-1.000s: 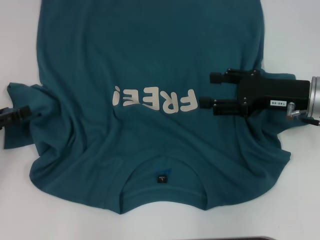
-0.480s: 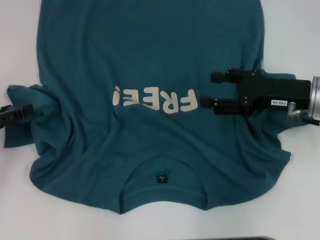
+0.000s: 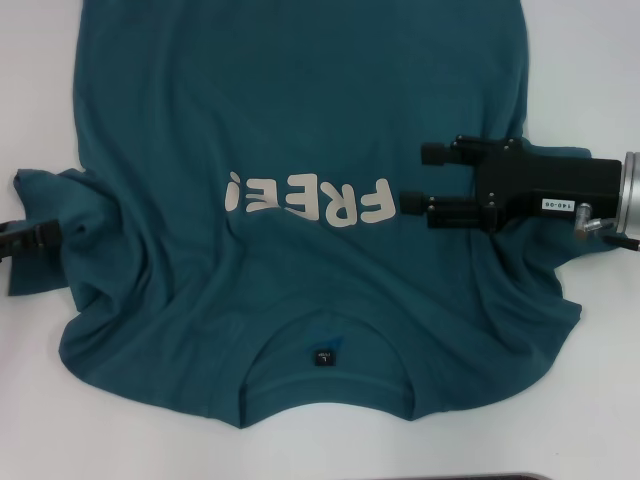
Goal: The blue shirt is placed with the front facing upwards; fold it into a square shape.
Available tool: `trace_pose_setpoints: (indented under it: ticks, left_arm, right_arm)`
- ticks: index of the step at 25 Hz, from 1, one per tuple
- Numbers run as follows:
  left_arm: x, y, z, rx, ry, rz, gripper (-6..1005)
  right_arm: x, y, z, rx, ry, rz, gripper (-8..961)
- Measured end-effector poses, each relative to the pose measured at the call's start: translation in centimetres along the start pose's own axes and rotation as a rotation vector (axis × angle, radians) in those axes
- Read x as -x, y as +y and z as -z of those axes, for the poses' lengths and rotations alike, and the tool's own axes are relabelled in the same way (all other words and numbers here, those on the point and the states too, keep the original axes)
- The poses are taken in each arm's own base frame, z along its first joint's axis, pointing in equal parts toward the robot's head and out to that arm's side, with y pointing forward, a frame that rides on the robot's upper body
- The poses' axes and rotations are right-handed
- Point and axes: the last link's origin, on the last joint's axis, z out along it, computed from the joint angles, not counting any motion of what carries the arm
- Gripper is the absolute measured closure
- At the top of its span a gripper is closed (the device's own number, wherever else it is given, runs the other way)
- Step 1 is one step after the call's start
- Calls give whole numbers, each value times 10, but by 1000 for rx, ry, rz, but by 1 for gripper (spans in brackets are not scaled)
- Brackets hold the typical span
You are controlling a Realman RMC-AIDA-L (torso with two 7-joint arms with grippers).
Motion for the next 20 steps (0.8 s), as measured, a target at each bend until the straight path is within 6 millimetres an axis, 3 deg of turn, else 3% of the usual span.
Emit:
trace_pose_setpoints:
  ticks: [9,20]
  left_arm:
    - [-4,6,-3,35,-14,-16,156]
    - [-7,8,-3,40,-17,-29,224]
  right_arm:
    - [-1,0,0,-1,-1,-3,100]
    - [-1,0,1,-3,-2,-5,100]
